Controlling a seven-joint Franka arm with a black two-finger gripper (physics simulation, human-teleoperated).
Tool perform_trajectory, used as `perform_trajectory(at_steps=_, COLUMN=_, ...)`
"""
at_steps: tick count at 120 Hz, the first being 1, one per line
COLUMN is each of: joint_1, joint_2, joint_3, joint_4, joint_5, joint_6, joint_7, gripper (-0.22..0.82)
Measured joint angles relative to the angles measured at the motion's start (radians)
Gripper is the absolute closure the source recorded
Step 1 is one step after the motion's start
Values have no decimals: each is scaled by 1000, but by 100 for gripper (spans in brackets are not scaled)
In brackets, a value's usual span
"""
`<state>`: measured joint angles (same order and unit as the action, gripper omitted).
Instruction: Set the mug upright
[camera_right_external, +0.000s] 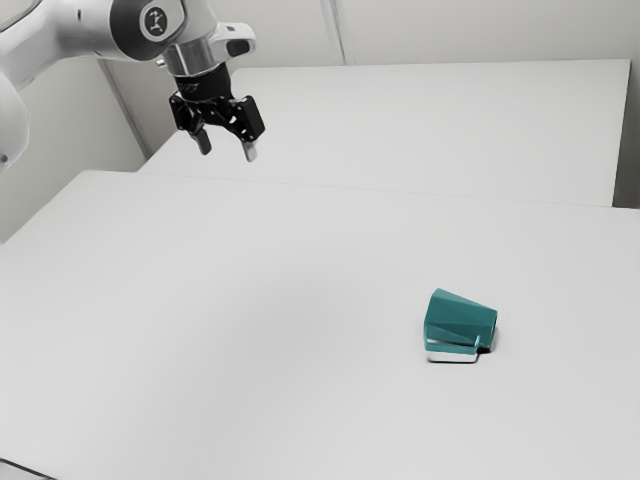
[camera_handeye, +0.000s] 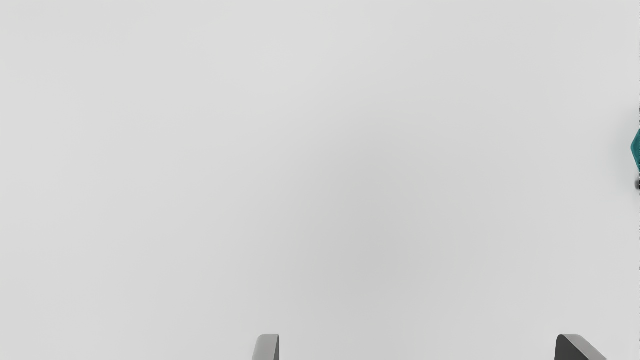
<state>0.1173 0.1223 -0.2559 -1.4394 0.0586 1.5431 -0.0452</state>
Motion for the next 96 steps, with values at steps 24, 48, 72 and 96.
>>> perform_trajectory(at_steps=24, joint_1=5, joint_2=0, joint_3=1, joint_4=-1, joint_5=-18, joint_6=1, joint_7=-6, gripper=0)
perform_trajectory(at_steps=48, joint_1=66, joint_2=-28, joint_3=1, joint_4=-58, joint_5=-212, joint_6=26, joint_7=-12, gripper=0)
perform_trajectory(at_steps=72, joint_1=85, joint_2=-58, joint_3=-2, joint_4=-235, joint_5=-479, joint_6=89, joint_7=-19, gripper=0)
perform_trajectory(at_steps=96, joint_1=63, joint_2=-46, joint_3=-20, joint_4=-424, joint_5=-688, joint_6=253, joint_7=49, gripper=0)
